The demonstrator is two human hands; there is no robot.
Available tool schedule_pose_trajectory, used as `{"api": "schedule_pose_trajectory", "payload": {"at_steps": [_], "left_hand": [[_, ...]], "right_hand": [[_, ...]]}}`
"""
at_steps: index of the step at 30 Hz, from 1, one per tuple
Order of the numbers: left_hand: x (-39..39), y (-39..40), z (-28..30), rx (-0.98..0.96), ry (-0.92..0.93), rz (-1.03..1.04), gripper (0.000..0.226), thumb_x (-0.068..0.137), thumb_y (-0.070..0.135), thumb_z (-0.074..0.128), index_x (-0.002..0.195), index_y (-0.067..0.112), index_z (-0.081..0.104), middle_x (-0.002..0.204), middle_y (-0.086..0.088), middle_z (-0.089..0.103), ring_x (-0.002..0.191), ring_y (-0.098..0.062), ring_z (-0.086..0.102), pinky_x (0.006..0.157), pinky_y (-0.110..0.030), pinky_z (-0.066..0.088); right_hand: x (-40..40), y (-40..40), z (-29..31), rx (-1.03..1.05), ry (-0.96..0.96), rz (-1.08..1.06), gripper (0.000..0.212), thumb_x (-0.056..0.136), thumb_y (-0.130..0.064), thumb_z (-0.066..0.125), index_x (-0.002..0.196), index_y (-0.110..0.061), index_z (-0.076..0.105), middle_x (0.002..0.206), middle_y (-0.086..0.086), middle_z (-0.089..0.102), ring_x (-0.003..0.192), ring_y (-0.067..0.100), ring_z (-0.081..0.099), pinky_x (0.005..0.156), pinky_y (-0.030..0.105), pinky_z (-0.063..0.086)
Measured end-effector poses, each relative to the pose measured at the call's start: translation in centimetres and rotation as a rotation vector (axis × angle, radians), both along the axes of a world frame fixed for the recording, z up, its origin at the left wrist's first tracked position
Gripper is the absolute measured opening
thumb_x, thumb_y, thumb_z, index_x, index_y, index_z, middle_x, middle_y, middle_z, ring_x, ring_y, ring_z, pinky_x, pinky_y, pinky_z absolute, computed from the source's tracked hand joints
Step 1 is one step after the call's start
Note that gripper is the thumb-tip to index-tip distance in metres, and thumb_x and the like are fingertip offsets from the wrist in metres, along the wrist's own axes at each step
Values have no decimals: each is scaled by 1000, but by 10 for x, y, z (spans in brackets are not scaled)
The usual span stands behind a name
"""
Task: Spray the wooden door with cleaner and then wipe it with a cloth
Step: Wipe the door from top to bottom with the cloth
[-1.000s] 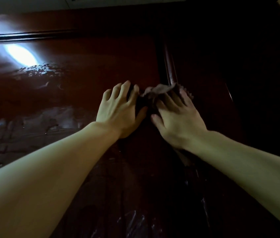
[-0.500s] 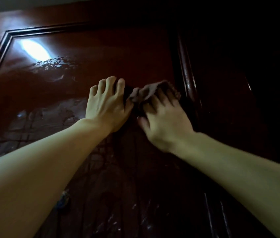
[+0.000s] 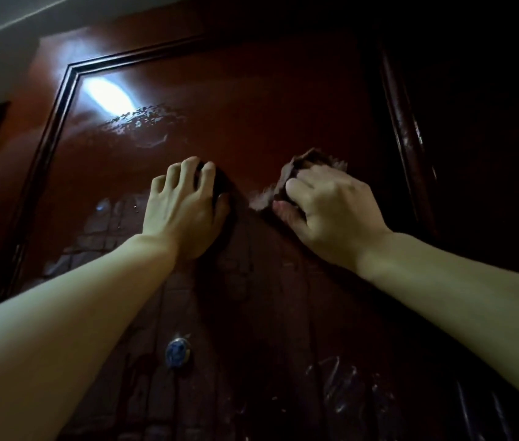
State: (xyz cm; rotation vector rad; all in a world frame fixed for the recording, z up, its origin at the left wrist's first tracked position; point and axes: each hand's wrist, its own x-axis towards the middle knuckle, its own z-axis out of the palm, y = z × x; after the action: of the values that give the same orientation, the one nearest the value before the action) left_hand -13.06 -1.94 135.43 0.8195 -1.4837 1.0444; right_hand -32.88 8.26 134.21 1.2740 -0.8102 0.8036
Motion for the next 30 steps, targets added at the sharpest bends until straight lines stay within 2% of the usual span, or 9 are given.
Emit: {"api": "schedule_pose_trajectory", "payload": {"at_steps": [3, 5, 7, 8, 14, 17, 22, 27, 30], "left_hand": [[1, -3, 0, -11, -14, -8, 69, 88, 49, 24, 135, 4, 44, 137, -22, 44, 120, -43, 44, 91, -55, 40], [2, -4, 1, -24, -17, -32, 68, 88, 49, 26, 133, 4, 47, 135, -22, 46, 118, -43, 45, 89, -54, 41], [4, -6, 2, -36, -22, -53, 67, 88, 50, 27, 133, 5, 48, 134, -21, 47, 117, -42, 46, 89, -53, 40], [6, -7, 2, -46, -30, -59, 67, 88, 50, 28, 133, 5, 48, 134, -20, 47, 118, -41, 45, 89, -52, 40], [26, -17, 2, -88, -28, -89, 63, 89, 45, 32, 133, 4, 48, 133, -20, 49, 117, -40, 48, 90, -51, 41], [38, -23, 3, -78, -27, -73, 63, 89, 45, 31, 132, 2, 48, 133, -21, 49, 117, -41, 48, 90, -52, 41], [67, -38, 10, -69, -22, -38, 64, 89, 45, 28, 133, 2, 47, 134, -21, 47, 117, -42, 46, 91, -53, 39], [91, -55, 12, -52, -16, -37, 66, 88, 47, 28, 133, 3, 48, 134, -21, 47, 116, -42, 46, 90, -52, 40], [98, -61, 8, -55, -44, -50, 67, 88, 48, 28, 134, 3, 47, 136, -20, 46, 119, -41, 45, 92, -52, 39]], "right_hand": [[6, 3, 3, 9, -14, 57, 22, 92, -24, 47, 76, -12, 57, 77, 2, 60, 71, 22, 60, 58, 29, 45], [11, 2, 14, 70, -83, 39, 22, 92, -15, 48, 110, -10, 60, 106, 10, 66, 101, 31, 62, 80, 38, 49], [14, -3, 27, 137, -178, -28, 47, 96, -15, 43, 143, -9, 41, 139, 13, 53, 133, 32, 43, 112, 38, 31], [17, -7, 33, 130, -189, -72, 51, 97, -18, 38, 147, -10, 36, 145, 13, 47, 139, 31, 37, 117, 38, 21], [32, -20, -3, 242, 3, -266, 60, 91, -43, 28, 132, -12, 59, 137, 17, 55, 130, 36, 48, 114, 44, 27], [35, -16, 7, 265, 5, -331, 70, 90, -54, 20, 140, -15, 51, 145, 16, 48, 137, 35, 40, 117, 41, 20], [56, -28, 41, 184, -233, -318, 62, 100, -50, 22, 152, -17, 29, 157, 14, 28, 146, 32, 20, 121, 41, 7], [80, -50, 1, 221, -31, -302, 67, 92, -53, 26, 139, -13, 51, 141, 17, 50, 133, 37, 42, 116, 47, 24], [83, -50, 6, 275, 2, -331, 70, 90, -55, 24, 137, -12, 53, 141, 17, 51, 134, 37, 43, 115, 45, 24]]}}
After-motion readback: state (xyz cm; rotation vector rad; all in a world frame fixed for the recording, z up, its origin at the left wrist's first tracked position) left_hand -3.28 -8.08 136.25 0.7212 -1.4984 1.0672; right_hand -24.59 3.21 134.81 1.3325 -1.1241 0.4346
